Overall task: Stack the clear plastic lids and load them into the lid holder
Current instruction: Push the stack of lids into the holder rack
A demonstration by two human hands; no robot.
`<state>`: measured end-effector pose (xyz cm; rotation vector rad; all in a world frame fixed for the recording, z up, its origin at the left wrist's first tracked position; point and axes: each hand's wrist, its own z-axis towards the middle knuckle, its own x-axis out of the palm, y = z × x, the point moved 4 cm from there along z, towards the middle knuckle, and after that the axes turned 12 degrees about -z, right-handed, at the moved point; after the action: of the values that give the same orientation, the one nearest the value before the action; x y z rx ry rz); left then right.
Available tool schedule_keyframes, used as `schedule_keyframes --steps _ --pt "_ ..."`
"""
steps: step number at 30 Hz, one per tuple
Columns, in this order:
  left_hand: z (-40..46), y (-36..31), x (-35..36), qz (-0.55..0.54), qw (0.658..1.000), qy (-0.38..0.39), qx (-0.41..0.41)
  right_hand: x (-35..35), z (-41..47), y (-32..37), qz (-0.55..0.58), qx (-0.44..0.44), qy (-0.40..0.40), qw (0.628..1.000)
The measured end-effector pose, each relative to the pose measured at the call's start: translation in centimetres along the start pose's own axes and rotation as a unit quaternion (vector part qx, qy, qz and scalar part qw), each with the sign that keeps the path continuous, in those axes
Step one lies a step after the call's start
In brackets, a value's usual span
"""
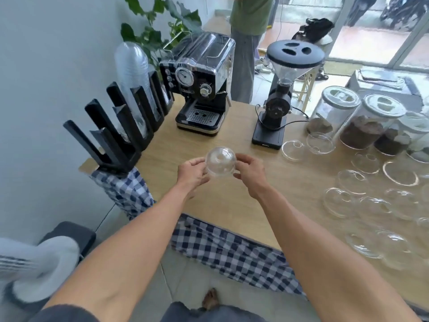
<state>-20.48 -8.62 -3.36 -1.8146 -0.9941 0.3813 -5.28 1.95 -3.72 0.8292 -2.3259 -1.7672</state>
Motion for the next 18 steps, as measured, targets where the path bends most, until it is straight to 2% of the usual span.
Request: schedule_keyframes --steps 7,12,15,18 --pt "-0.8 -7.2 -7.8 0.037 0.99 -0.076 0.109 7.5 -0.8 6.8 -0.045 -0.096 0.077 0.991" --pt "-0.5 -14.9 -13.5 0.089 0.972 -0.108 0.188 13.1 -0.9 13.9 -0.057 -0.165 0.093 0.98" --pt "0.1 -19.5 -16.8 0.112 0.963 -0.115 0.217 16.7 -0.8 17.4 -0.053 -0.173 0.101 0.978" --pt "1.6 -23.5 -20.4 0.127 0.964 -0.101 0.21 20.6 -0.9 20.0 -0.04 -0.164 0.107 0.98"
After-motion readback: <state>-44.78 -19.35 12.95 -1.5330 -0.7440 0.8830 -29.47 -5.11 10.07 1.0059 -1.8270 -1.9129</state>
